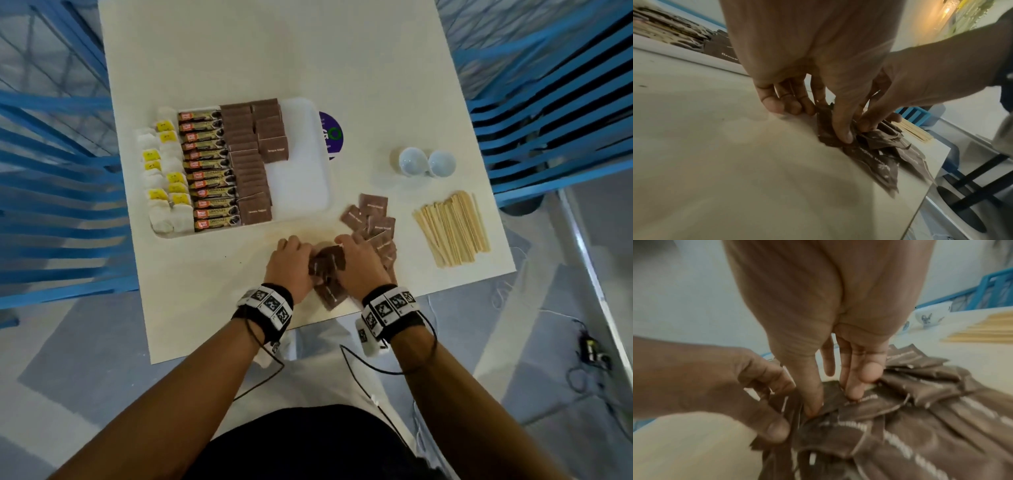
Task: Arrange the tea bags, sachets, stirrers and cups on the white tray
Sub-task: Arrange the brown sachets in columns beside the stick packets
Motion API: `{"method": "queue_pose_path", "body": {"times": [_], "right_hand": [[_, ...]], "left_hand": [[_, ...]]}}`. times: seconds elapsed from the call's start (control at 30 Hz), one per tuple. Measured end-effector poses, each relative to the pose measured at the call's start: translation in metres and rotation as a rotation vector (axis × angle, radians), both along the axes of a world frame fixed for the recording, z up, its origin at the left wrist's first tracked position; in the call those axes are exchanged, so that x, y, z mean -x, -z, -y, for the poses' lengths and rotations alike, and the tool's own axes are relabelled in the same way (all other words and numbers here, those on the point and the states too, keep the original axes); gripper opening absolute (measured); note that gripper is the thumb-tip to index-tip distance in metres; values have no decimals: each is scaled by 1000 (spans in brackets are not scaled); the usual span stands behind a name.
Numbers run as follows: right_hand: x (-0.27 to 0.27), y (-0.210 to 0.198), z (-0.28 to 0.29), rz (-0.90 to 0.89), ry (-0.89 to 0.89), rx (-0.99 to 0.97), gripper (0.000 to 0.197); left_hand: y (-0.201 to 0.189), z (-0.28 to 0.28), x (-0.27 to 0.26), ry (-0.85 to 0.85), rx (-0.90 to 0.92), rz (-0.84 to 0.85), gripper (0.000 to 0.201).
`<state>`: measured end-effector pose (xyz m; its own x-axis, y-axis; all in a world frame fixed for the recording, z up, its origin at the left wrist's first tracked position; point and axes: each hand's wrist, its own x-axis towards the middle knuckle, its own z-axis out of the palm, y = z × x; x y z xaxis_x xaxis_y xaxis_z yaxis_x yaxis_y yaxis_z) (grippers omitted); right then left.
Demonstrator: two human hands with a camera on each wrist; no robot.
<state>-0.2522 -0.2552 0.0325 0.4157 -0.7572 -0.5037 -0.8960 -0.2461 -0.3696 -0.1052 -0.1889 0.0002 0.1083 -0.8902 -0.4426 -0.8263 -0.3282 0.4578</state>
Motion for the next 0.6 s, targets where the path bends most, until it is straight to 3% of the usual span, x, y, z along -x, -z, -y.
{"method": "queue_pose_path", "body": {"times": [0.1,0.27,0.47,0.6], "right_hand": [[-1,2,-7,47,58,-14,53],[-3,4,-6,148,96,5,25],[5,-2,8,211,230,-28,19],[21,-8,15,131,185,-89,20]], "left_hand": [[0,-3,-1,-58,26,-78,42],[3,-12,-8,-276,76,-253,22],[-8,-16,-19,-461,111,-389,22],[-6,-17,-18,-423,-3,-371,13]]}}
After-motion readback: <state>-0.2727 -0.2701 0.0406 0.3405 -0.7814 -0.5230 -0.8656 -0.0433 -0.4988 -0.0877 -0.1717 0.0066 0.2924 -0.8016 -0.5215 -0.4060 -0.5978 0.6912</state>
